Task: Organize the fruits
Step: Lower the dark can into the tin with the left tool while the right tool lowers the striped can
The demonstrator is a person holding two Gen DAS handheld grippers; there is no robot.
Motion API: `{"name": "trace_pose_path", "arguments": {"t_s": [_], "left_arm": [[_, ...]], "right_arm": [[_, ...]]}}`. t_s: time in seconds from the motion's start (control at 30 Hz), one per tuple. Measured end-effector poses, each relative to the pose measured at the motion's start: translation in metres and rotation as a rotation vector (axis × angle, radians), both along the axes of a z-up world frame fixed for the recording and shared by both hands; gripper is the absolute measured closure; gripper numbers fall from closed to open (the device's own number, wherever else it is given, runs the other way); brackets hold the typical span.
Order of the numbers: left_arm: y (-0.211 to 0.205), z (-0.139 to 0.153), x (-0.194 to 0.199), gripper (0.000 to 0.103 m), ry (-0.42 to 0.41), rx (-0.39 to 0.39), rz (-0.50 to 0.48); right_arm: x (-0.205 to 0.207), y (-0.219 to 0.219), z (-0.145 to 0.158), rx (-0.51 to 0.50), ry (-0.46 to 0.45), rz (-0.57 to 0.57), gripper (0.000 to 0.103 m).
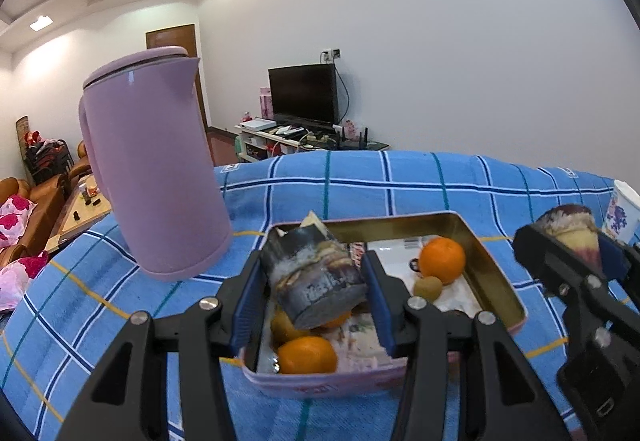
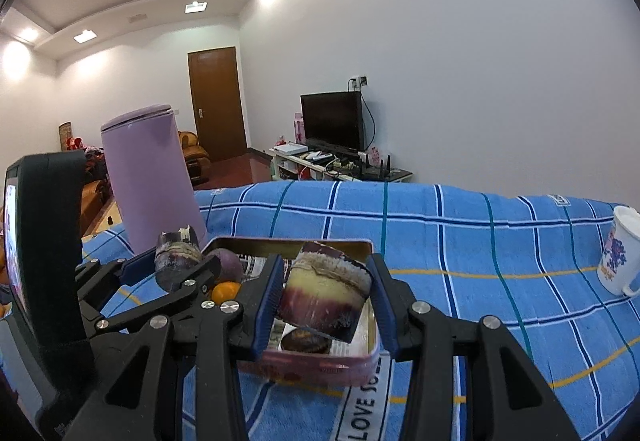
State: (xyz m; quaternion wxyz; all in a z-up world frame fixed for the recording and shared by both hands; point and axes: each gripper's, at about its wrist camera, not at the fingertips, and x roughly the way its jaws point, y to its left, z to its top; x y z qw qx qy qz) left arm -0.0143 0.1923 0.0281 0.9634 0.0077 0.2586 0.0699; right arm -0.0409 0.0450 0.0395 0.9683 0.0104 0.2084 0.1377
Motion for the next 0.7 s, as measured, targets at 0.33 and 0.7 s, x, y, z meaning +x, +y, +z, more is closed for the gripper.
{"name": "trace_pose_path", "arguments": {"t_s": [0.33,0.7], "left_arm": [[0.012,0.006,0.036,0.053,0.005,0.008,0.023],[0.023,-0.013,0.053,0.053,0.033,-0.026,0.034]], "right_arm": [[0.03,-0.003,0.004,0.076,0.001,-0.042,0.058],[0.055,0.015,-0.003,0.06,-0.007,-0.065,0.058]]}}
